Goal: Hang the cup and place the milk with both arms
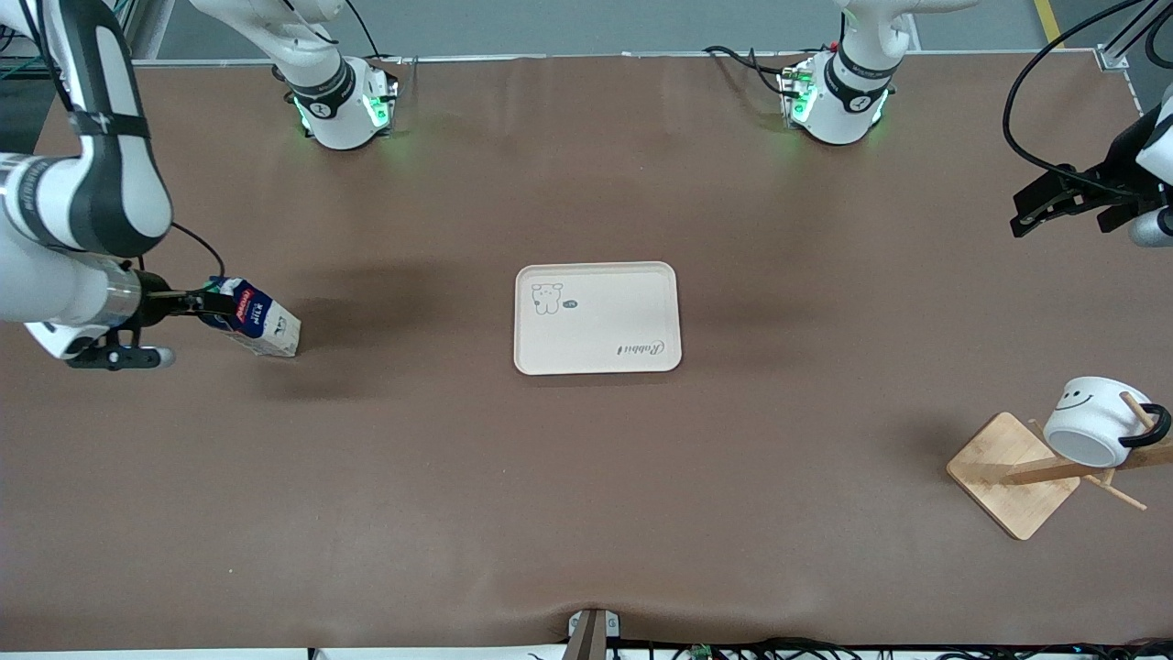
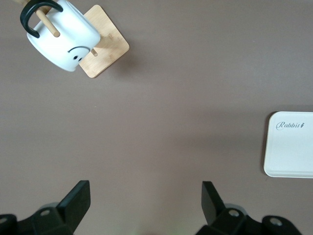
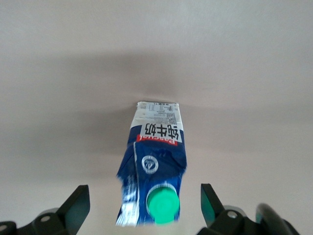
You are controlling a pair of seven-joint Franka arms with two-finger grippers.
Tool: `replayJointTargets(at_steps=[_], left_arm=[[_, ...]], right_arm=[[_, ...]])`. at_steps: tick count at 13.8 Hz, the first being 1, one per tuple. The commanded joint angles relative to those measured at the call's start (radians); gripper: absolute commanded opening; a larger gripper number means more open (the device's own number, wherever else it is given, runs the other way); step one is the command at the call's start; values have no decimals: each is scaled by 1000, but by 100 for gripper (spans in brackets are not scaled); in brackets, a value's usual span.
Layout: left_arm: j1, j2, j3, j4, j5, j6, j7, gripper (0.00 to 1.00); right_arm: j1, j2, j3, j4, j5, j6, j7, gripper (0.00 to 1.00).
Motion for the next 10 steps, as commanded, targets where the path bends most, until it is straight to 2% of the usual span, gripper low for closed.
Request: replayJointTargets(at_steps=[1,3,4,6,10], left_arm=[[3,-16,-4,-3,10,-5,-6,100],[5,-16,-2,-3,10,-5,3,100],[5,-16,-2,-2,7,-5,5,100],[5,-15,-1,13,10,-5,-4,100],[3,11,-2,32,13,-5,-4,100]], right_arm=[[11,76,5,254,24,-184,-7,100],[13,116,5,432,24,-305,-5,100],[13,116,5,486,27,-327,-5,100],[19,98,10,519,30,-350,2,100],[35,-34,10,508,85,-428,109,100]])
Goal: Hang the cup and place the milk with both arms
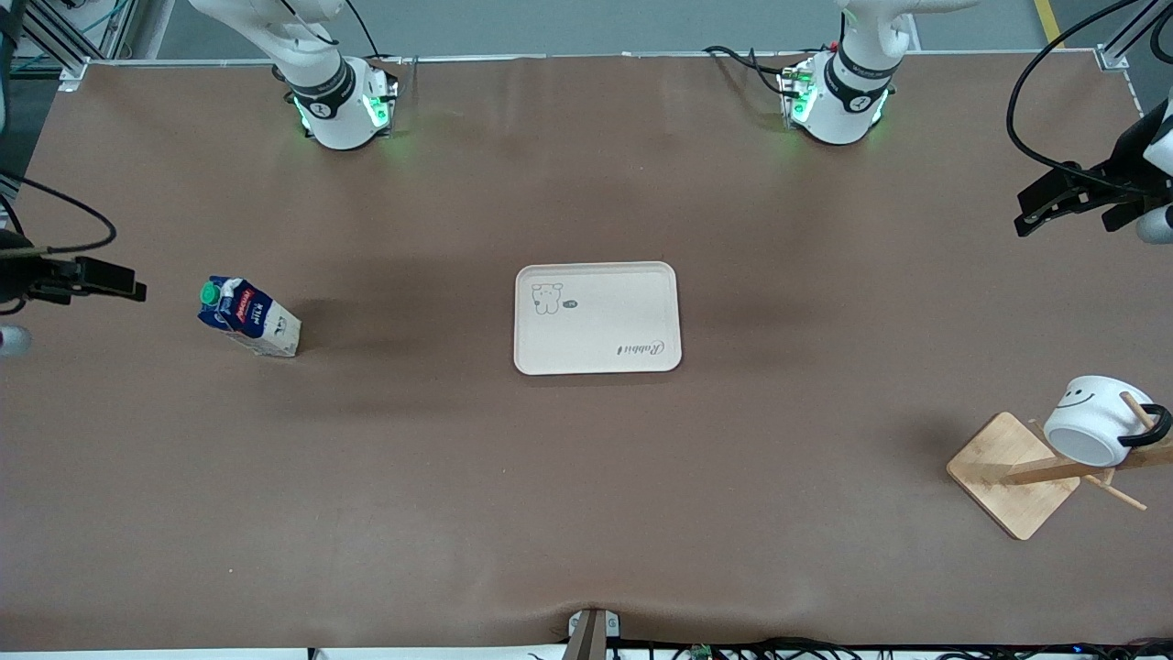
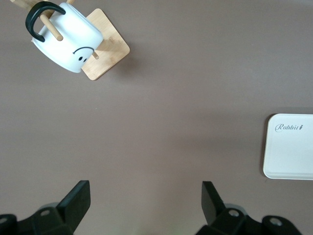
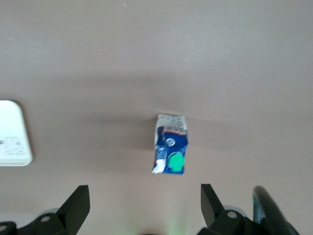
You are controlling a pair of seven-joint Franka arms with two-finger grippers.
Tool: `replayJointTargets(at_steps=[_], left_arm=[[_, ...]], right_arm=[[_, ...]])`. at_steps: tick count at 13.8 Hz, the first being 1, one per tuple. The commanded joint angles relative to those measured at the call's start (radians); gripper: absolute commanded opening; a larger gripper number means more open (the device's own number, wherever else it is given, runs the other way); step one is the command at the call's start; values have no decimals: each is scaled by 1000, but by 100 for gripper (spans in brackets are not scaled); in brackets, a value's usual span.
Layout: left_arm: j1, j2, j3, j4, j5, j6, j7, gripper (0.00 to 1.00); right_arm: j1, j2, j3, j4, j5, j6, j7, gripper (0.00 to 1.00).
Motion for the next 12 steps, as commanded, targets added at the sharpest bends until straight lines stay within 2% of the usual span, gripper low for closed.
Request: replayJointTargets(at_steps=[1,3,7,9,12], left_arm=[[1,14,-3,22,15,-7,0,100],[3,16,-3,22,15,-7,-2,100],[4,11,-1,27,18,-13,11,100],[3,13,-1,27,18,-13,5,100],[3,11,-1,20,18,-19,2,100]], right_arm=[[31,-93,3,-5,27,-51,112,100],[43,-151,0,-17,17,-56,110,100],[37,-300,-6,-186,-2,-30,103,100],[41,-332,-3,-226,-51,-30,97,100],[48,-331,0,-224,-54,-25,94,100]])
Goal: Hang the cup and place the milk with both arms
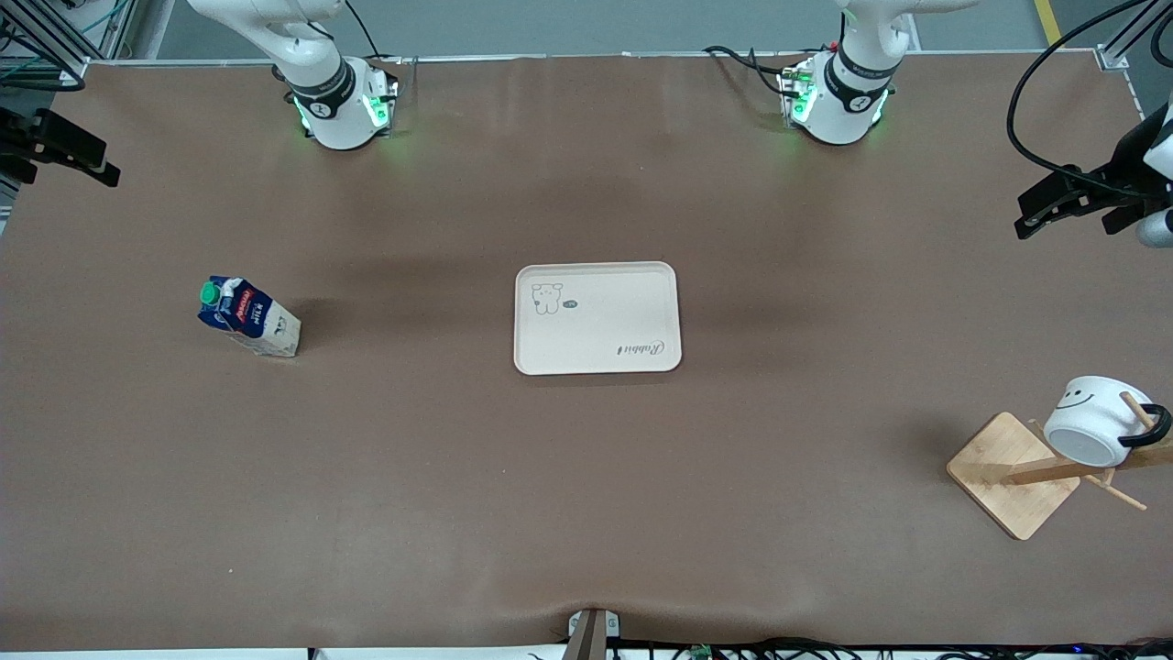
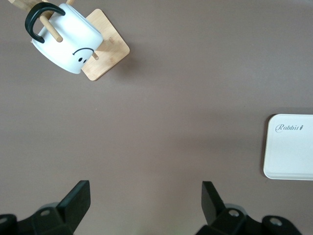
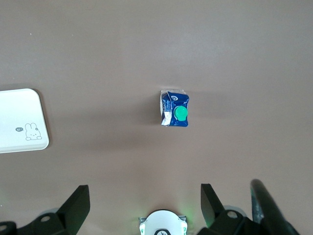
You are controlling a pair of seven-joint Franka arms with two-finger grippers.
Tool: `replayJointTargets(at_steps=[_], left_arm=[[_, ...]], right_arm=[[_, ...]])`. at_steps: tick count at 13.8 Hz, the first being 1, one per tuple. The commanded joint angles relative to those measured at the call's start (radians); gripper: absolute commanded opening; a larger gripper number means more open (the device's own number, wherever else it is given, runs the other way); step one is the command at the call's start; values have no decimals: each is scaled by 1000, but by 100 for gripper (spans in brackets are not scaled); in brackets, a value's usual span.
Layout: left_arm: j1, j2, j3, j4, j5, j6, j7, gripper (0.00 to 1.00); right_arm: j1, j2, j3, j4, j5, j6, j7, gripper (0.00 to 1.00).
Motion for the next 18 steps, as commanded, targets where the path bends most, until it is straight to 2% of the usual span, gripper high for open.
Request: replayJointTargets(at_steps=[1,18], left_arm=[[2,3,-2,17,18,-49,1,100],[13,3,-2,23,44,-49,13,100]], right_arm=[[7,-24,4,-34,-21,37,-1,100],[-3,-20,-2,-37,-44,68,-28,100]])
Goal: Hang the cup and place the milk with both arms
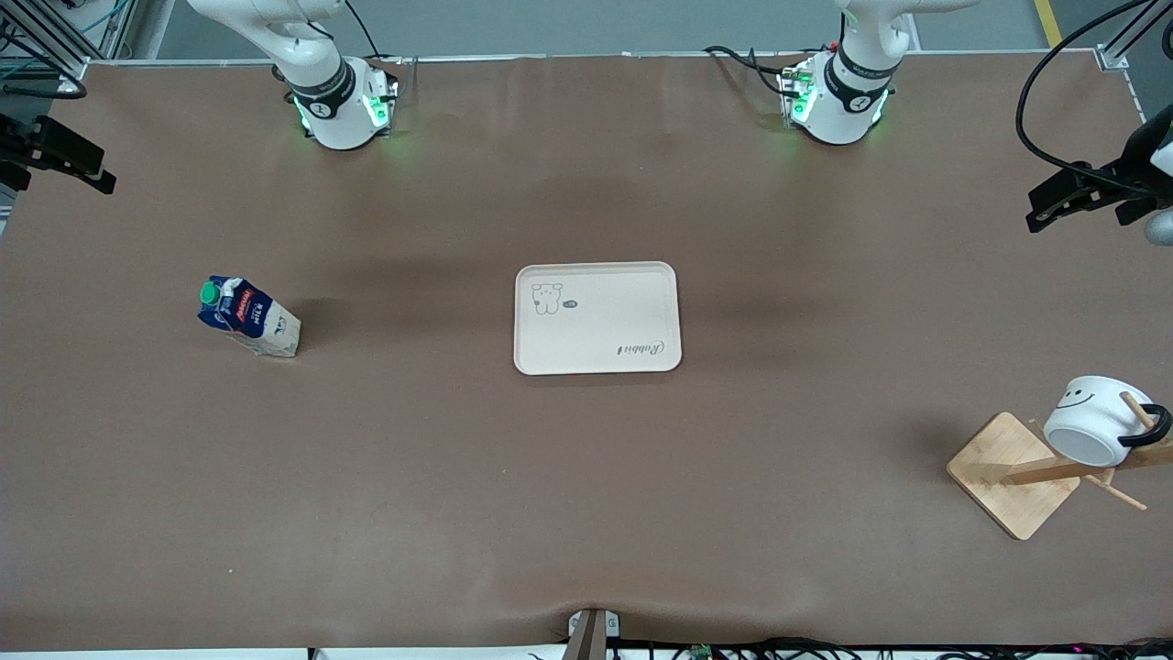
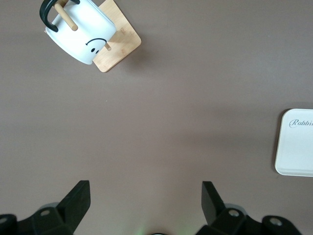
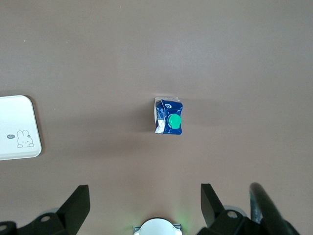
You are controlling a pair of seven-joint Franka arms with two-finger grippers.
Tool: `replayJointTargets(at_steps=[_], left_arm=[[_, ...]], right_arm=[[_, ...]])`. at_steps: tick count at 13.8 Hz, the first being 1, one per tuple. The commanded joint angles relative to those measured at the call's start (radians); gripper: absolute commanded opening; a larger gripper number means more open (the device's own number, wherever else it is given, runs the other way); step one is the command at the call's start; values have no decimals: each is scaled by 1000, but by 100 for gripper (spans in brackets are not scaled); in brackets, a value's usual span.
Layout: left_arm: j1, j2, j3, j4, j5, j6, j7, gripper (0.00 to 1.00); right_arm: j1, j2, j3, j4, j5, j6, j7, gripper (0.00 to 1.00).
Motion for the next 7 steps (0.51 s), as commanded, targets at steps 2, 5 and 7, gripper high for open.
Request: replayJointTargets(at_steps=[2,5,7], left_arm=[[2,3,-2,17,17,-11,10,100],[2,3,-2,17,17,-11,10,100],[2,3,-2,16,15,-11,7,100]], right_arm=[[-16,-19,1,-23,-16,23,-49,100],[-28,-17,2,-25,-5,28,-53,100],[-27,-17,2,-25,-5,28,-51,100]])
